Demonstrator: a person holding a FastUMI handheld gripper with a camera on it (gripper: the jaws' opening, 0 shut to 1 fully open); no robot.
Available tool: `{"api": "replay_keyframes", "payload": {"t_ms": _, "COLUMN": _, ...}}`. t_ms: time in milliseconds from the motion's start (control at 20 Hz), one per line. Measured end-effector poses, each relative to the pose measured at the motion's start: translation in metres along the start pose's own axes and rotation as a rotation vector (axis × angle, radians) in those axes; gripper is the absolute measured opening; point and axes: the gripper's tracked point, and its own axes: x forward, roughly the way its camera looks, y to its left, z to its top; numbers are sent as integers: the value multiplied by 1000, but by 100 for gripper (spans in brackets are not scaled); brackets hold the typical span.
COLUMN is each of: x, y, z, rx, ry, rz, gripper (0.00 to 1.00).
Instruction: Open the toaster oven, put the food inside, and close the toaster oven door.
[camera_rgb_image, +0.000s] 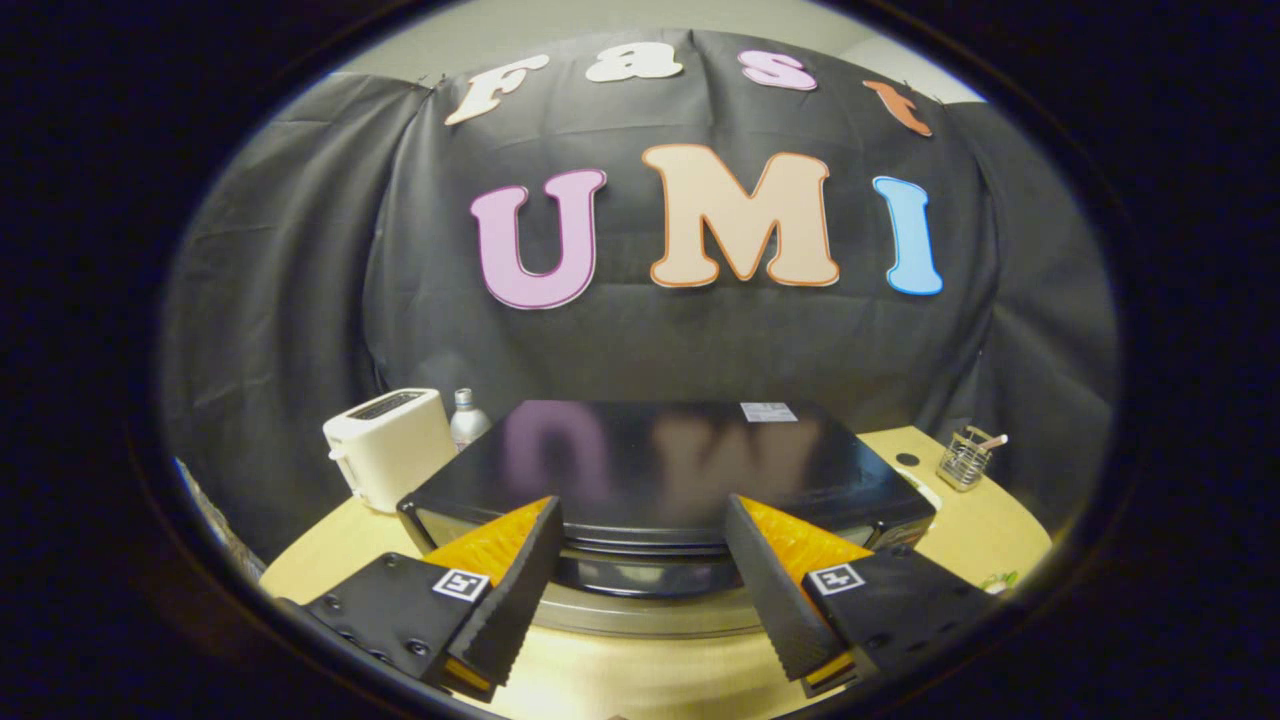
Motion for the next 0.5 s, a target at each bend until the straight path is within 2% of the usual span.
{"api": "replay_keyframes", "payload": {"t_ms": 250, "x": -4, "y": -3, "z": -3, "rx": 19, "ry": -58, "rz": -19, "gripper": 97}}
{"api": "replay_keyframes", "payload": {"t_ms": 500, "x": -19, "y": -2, "z": -10, "rx": 39, "ry": -41, "rz": -32, "gripper": 93}}
